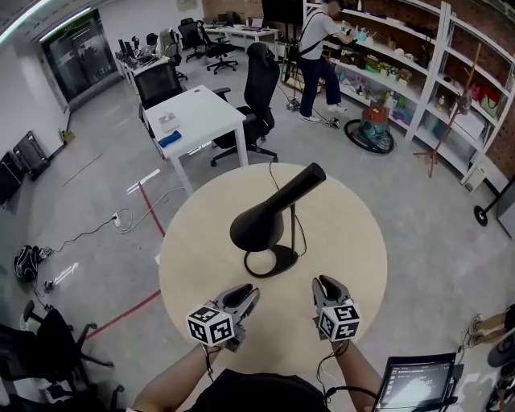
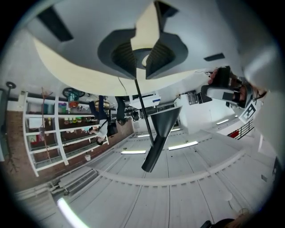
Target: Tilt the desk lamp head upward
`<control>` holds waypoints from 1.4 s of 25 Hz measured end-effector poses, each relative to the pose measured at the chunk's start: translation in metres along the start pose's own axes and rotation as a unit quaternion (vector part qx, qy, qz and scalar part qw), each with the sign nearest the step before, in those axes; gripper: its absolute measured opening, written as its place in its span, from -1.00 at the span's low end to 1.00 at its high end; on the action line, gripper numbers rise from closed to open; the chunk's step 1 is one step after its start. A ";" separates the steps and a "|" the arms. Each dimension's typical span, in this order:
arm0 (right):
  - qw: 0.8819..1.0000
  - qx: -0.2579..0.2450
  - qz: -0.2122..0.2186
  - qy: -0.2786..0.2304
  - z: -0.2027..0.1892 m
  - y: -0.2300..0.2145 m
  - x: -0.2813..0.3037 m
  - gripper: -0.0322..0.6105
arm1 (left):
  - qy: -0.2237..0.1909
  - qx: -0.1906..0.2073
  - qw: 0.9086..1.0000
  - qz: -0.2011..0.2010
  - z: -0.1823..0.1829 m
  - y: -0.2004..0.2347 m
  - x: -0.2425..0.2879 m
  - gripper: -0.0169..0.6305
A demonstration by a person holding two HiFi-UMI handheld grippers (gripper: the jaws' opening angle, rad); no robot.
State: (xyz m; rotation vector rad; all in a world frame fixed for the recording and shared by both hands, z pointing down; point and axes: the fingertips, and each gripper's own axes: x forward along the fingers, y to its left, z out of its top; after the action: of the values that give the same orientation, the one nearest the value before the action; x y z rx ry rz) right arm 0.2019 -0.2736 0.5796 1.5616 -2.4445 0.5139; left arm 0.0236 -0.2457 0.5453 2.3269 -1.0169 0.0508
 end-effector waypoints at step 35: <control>0.997 -0.062 -0.035 -0.022 0.051 0.006 0.135 -0.55 | -0.124 -0.239 0.951 -0.150 0.072 0.041 0.046 -0.34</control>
State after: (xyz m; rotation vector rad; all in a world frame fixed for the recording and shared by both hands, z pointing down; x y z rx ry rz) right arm 0.1404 -0.4041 0.5782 1.6160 -2.3930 0.3127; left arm 0.0146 -0.3360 0.5189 2.0342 -0.6776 -0.5605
